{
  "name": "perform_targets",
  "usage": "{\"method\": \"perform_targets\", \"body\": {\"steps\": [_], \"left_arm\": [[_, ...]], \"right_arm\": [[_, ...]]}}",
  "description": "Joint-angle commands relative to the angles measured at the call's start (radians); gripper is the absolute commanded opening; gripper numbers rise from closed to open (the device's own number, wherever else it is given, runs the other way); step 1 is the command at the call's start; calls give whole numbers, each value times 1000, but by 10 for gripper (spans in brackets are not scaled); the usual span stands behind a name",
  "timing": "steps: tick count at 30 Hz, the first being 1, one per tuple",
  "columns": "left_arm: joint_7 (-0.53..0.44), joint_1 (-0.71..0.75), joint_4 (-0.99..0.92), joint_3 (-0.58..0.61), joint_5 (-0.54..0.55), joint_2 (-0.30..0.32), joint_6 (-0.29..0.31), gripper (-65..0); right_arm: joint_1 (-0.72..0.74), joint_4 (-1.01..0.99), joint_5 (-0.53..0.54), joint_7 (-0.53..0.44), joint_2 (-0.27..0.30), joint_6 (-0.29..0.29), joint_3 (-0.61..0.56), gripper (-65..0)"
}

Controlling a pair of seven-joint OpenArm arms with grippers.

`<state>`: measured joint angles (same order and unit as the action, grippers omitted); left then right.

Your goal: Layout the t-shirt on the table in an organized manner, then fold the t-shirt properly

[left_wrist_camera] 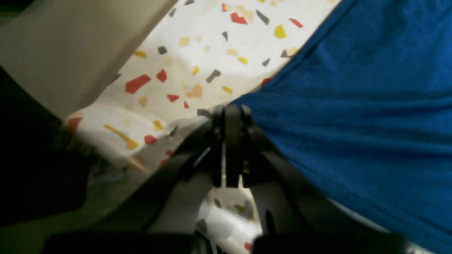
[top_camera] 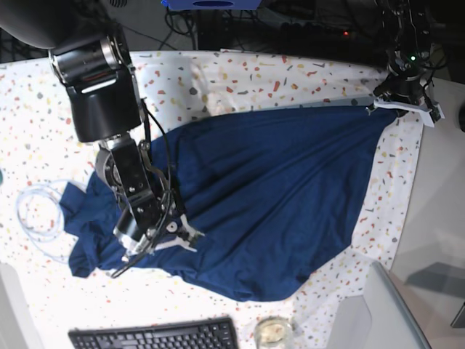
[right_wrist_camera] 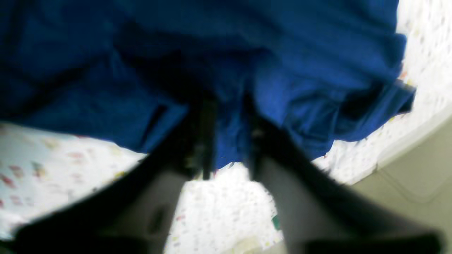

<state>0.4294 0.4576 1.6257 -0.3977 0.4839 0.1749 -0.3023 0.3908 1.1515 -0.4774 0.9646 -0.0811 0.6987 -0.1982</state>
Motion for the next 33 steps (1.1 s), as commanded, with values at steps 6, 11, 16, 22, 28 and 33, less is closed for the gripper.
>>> {"method": "perform_targets", "body": {"steps": [6, 11, 16, 22, 28, 33], "left_arm": [[-24, 8, 15, -8, -4, 12, -2, -650], [-24, 10, 17, -7, -4, 12, -2, -650], [-24, 8, 15, -7, -4, 12, -2, -650], [-24, 8, 12, -10, -4, 12, -2, -650], [-24, 11, 11, -13, -4, 12, -2, -650], [-24, 19, 9, -14, -4, 12, -2, -650]], "right_arm": [[-83, 256, -20, 29, 97, -1, 118, -197], [-112, 193, -16, -77, 97, -1, 355, -198], [-56, 11, -17, -264, 103, -1, 480, -198], [41, -216, -14, -359, 142, -1, 506, -228], [78, -275, -19, -408, 155, -1, 506, -279], [86, -275, -19, -408, 157, -1, 504, -281]]}}
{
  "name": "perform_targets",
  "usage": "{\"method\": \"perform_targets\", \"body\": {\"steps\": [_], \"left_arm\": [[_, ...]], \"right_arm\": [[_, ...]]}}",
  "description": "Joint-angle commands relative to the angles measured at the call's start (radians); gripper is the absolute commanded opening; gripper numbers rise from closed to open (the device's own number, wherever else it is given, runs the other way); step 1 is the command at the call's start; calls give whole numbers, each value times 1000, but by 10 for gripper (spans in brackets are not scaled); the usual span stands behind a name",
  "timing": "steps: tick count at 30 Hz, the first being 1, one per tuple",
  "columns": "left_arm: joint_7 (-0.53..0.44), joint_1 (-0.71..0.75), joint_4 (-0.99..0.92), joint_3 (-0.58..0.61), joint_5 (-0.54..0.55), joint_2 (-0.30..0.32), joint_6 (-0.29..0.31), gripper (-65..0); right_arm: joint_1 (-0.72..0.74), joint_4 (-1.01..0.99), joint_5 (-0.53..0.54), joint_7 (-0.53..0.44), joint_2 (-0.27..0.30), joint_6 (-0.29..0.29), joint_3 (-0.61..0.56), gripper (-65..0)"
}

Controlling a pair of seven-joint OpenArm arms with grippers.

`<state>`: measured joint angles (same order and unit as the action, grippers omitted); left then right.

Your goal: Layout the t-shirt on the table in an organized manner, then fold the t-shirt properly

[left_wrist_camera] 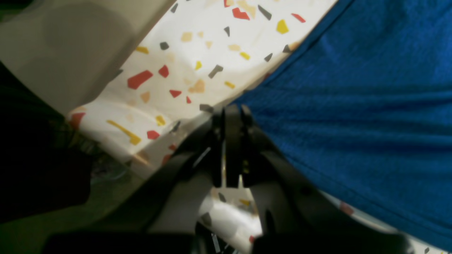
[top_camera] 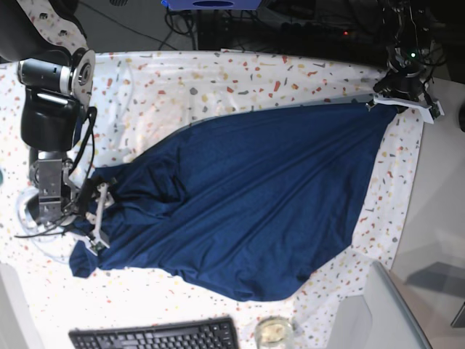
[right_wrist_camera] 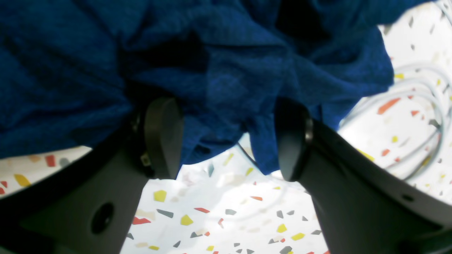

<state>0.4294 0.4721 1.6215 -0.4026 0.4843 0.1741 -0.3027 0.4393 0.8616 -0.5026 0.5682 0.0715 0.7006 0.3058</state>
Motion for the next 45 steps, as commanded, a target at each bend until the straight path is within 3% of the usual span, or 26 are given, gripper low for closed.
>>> {"method": "perform_targets", "body": {"steps": [1, 3, 5, 8, 12, 16, 23, 25, 30, 34, 45], "left_arm": [[-24, 4, 15, -9, -5, 12, -2, -650], [-24, 4, 20, -8, -5, 12, -2, -650], [-24, 4, 20, -8, -5, 12, -2, -650], [-24, 4, 16, -9, -5, 14, -2, -650], [-24, 0, 20, -8, -5, 14, -2, -650], [-24, -5, 20, -8, -5, 14, -2, -650], [-24, -3, 18, -8, -5, 14, -2, -650], [-24, -3, 18, -9, -5, 14, -2, -650], [-24, -3, 15, -9, -5, 14, -2, -650], [-24, -5, 18, -9, -5, 14, -2, -650], [-22, 3, 61, -9, -5, 14, -3, -650]], "right_arm": [[39, 14, 6, -9, 4, -2, 0, -281], [39, 15, 5, 9, 4, -2, -1, -281], [34, 25, -12, 91, 4, -2, -1, -278], [0, 143, -64, 160, -3, -2, 0, -275], [-9, 219, -64, 129, -5, -2, 0, -261], [72, 48, -64, 82, 3, -2, 8, -207], [141, -164, -66, -18, 31, -2, 10, -218], [143, -172, -66, -17, 32, -2, 10, -285], [140, -170, -69, 34, 32, -2, 10, -632], [105, -97, -70, 118, 32, -2, 2, -635], [-230, 522, -70, 356, 32, -2, -3, -630]]}}
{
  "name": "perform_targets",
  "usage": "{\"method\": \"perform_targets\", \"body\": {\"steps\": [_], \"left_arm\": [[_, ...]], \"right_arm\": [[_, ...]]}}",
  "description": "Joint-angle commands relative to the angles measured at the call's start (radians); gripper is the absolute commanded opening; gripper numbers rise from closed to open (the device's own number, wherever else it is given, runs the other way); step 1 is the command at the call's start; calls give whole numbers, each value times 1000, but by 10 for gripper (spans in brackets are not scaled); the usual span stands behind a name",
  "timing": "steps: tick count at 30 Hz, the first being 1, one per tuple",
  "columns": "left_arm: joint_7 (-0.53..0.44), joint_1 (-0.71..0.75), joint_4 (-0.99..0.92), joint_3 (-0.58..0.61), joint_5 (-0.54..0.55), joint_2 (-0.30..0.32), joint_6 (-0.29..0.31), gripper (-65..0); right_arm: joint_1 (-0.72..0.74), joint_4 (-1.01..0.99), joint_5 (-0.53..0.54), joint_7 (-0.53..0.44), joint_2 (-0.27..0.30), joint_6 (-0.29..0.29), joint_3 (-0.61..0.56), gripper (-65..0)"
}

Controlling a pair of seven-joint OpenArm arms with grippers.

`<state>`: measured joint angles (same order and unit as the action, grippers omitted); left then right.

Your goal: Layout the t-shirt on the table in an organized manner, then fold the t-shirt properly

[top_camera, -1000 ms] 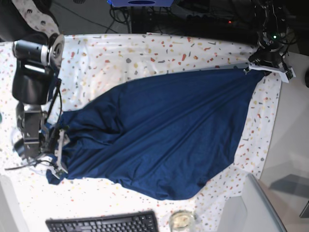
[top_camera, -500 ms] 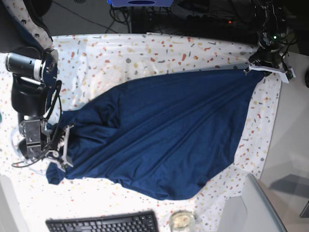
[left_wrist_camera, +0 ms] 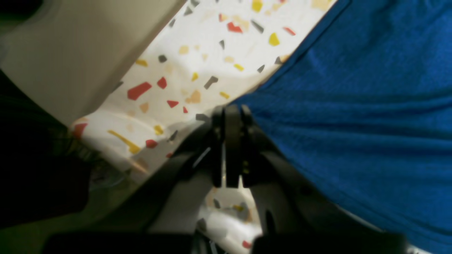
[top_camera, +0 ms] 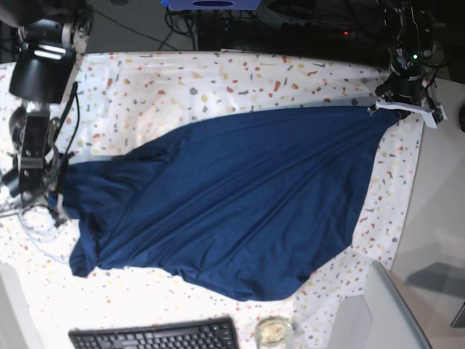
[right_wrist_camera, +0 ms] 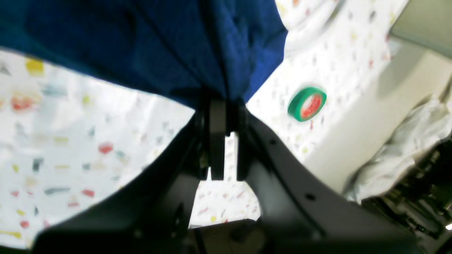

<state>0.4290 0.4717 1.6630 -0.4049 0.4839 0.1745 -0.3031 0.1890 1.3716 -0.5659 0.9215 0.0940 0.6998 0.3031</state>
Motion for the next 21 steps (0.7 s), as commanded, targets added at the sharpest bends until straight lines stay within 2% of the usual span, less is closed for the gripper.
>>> {"method": "perform_targets", "body": {"steps": [1, 8, 12, 18, 21], "left_arm": [[-22, 3, 22, -7, -4, 13, -3, -650], [-22, 3, 24, -7, -4, 13, -3, -650], [-22, 3, 24, -7, -4, 13, -3, -650], [-22, 3, 24, -7, -4, 13, -3, -650], [-22, 3, 24, -7, -4, 13, -3, -650]], "right_arm": [[-10, 50, -7, 23, 10, -2, 0, -632], [-210, 283, -6, 155, -24, -2, -22, -632], [-302, 329, -3, 175, -52, -2, -64, -630], [-323, 335, -1, 169, -104, -2, -146, -627], [-303, 374, -6, 181, -104, -2, -180, -635]]}}
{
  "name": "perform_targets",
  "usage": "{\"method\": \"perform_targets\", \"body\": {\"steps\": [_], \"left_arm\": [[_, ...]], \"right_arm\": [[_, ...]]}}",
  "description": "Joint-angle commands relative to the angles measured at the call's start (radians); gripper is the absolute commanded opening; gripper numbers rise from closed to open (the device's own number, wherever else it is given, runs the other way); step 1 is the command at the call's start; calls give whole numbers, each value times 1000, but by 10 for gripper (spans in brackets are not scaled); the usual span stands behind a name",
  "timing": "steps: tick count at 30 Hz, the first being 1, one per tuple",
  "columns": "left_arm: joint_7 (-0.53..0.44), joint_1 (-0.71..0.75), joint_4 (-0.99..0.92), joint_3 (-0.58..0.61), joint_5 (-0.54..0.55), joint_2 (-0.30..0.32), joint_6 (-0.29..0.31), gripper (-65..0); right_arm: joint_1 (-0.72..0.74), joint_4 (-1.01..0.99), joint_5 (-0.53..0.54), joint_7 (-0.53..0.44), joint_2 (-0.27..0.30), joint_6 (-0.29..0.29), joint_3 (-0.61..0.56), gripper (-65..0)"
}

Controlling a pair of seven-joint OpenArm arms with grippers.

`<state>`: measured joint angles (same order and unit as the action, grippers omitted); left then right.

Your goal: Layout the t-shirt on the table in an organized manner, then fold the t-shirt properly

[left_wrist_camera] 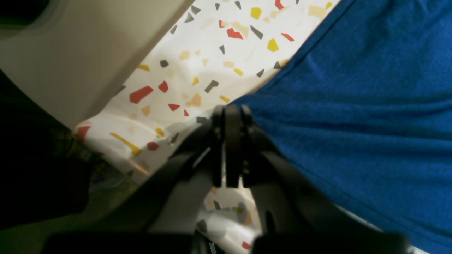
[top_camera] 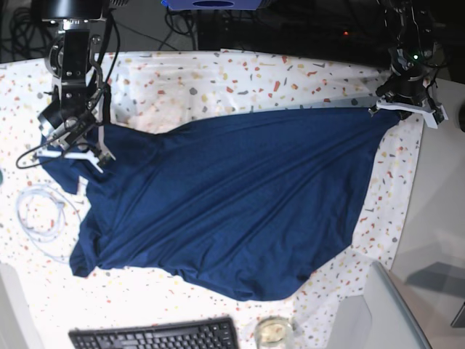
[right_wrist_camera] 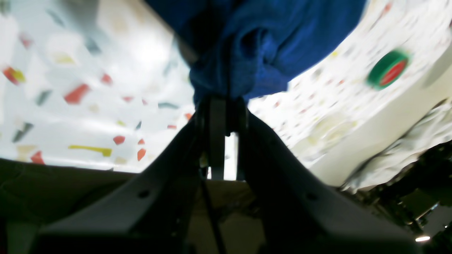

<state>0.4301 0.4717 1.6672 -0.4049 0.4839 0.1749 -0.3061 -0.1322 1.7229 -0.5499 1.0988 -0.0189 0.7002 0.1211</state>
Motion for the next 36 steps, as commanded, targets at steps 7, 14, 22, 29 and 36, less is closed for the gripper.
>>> {"method": "perform_targets", "body": {"steps": [7, 14, 22, 29, 36], "left_arm": [[-23, 3, 20, -7, -4, 13, 0, -650], [-23, 3, 20, 2, -4, 13, 0, -650], [-23, 3, 18, 2, -4, 12, -2, -650], [-23, 3, 15, 2, -4, 12, -2, -650], [-23, 3, 14, -6, -4, 13, -2, -650]], "right_arm": [[59, 179, -17, 200, 4, -2, -194, -635], [205, 154, -19, 257, -100, -2, -332, -635], [438, -242, 69, 148, -126, -2, -435, -629], [526, -401, 302, 11, -102, -60, -294, -434], [374, -163, 302, 7, 20, -115, -208, -281]]}}
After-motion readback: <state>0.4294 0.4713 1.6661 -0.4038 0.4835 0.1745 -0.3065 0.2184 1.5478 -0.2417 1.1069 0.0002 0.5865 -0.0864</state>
